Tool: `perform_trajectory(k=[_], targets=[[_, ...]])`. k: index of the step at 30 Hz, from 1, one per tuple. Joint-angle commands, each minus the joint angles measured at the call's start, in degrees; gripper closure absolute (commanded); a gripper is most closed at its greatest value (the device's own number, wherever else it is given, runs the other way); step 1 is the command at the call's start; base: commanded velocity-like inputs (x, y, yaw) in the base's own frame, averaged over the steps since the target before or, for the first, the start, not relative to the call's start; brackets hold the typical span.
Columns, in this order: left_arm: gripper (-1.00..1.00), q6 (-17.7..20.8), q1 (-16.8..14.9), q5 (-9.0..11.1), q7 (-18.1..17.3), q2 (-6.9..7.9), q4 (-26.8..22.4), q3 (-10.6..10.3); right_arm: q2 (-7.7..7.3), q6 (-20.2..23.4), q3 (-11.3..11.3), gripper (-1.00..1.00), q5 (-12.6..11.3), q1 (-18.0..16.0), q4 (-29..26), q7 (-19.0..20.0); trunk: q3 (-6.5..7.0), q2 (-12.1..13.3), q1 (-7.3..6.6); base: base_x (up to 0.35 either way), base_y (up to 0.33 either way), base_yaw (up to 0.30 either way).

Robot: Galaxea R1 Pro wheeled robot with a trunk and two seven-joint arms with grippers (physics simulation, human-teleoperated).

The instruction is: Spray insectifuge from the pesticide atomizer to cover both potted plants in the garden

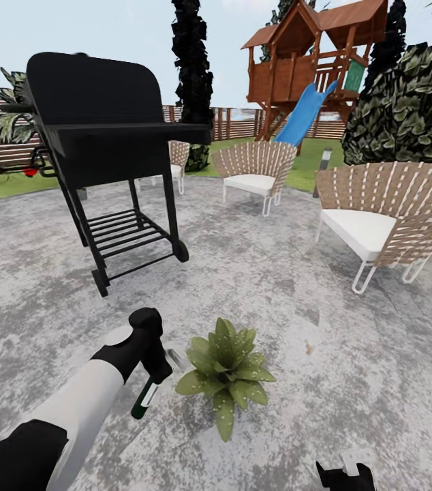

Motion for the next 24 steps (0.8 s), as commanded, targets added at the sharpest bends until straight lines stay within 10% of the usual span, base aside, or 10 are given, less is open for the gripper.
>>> perform_trajectory(k=[1,24], targets=[[1.0,0.56,-0.02,-0.47,-0.55,0.04,-0.06,-0.06,0.01,-0.19,-0.49,-1.0,0.21,-0.03,-0.04,0.43,-0.05,-0.02,-0.01,0.0,0.277,-0.005],[1.0,0.66,-0.55,-0.34,-0.64,-1.3,2.94,0.21,-0.08,-0.19,-0.49,-1.0,0.13,-0.03,-0.09,0.36,-0.05,-0.02,-0.01,0.074,0.211,-0.188]])
